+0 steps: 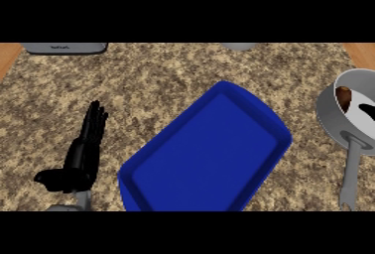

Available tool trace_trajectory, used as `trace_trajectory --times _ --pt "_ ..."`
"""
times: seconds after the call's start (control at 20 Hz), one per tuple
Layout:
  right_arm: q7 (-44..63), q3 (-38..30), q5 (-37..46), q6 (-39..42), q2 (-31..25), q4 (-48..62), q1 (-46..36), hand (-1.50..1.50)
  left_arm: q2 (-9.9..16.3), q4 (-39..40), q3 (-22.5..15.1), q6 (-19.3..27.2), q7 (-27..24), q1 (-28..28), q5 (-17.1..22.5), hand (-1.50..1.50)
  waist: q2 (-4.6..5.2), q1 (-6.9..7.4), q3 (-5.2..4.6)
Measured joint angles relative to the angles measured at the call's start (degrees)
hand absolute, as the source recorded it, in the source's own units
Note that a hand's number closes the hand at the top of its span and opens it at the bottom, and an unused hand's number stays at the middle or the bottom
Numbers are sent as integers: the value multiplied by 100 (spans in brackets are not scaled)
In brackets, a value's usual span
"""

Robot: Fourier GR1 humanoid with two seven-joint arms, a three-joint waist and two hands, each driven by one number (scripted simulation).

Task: Pick the sweet potato from the tray and place it in the pot

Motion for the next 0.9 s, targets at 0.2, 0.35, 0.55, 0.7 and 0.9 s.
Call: trace_trajectory --times 0.2,0.35,0.55,0.7,0.9 --pt "-427 -440 -689 -22 -96 41 197 -150 -51 -40 -34 -3 -24 75 -52 0 2 16 -6" --pt "-808 -679 -1111 -12 -254 241 347 -150 -26 65 76 -86 -11 -57 -17 0 7 26 -7" --pt "-1197 -966 -1640 202 -552 324 637 -150 -42 -77 56 -108 34 43 -72 0 5 30 -7" --pt "-1555 -1166 -2023 434 -719 382 944 -150 -42 -24 130 -153 3 21 -69 0 5 24 -8" --pt "-2019 -1292 -2410 609 -956 727 1196 -150 -128 -21 114 -155 -29 73 -146 0 7 34 -8"
